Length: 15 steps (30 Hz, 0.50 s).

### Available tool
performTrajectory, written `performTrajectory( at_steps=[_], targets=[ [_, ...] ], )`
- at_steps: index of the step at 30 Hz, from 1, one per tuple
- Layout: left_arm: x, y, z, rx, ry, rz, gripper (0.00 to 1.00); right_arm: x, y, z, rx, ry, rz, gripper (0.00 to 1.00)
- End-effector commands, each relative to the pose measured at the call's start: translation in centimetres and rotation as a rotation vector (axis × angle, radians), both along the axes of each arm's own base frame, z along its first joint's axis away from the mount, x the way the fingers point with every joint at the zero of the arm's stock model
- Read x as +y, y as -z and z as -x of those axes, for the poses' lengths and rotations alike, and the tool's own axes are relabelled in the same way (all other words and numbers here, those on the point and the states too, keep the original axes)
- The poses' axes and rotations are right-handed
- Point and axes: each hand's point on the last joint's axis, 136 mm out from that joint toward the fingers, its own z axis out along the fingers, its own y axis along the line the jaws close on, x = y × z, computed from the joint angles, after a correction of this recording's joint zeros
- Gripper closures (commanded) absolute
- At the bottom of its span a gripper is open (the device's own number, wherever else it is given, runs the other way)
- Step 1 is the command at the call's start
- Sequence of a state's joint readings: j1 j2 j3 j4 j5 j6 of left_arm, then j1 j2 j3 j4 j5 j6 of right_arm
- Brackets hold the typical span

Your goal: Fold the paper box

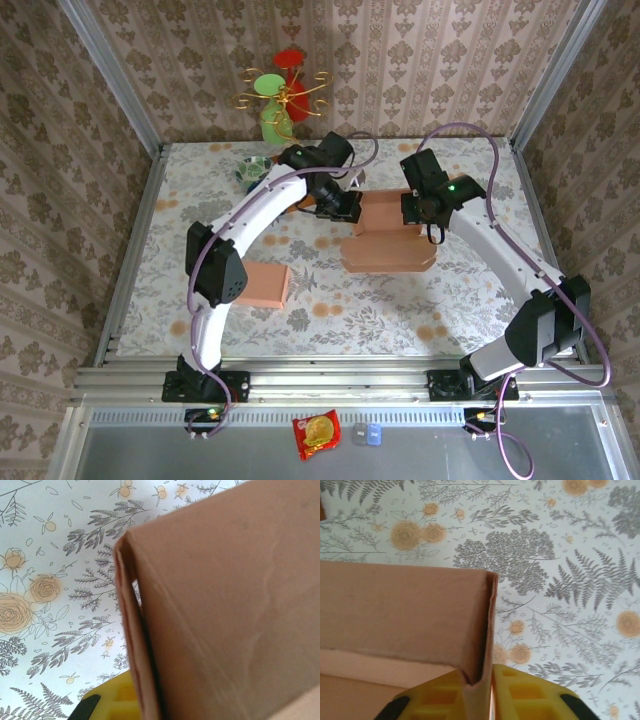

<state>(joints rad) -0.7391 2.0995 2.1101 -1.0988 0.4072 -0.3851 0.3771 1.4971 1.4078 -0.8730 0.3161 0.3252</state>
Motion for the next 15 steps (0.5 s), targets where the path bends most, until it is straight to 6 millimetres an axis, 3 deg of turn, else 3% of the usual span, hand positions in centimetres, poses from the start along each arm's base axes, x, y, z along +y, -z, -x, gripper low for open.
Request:
performTrajectory(
  at_steps=[1,15],
  targets=[
    [-1.0,-1.2,0.8,0.002,0.03,0.02,1.0,-1.3,-0.3,0.3,-0.012,0.063,0.063,0.97],
    [-1.5,-1.5,1.0,-0.021,0.01,-0.017,1.0,-4.0,-0.5,0.9,-0.004,0.191,0.205,1.0]
  ],
)
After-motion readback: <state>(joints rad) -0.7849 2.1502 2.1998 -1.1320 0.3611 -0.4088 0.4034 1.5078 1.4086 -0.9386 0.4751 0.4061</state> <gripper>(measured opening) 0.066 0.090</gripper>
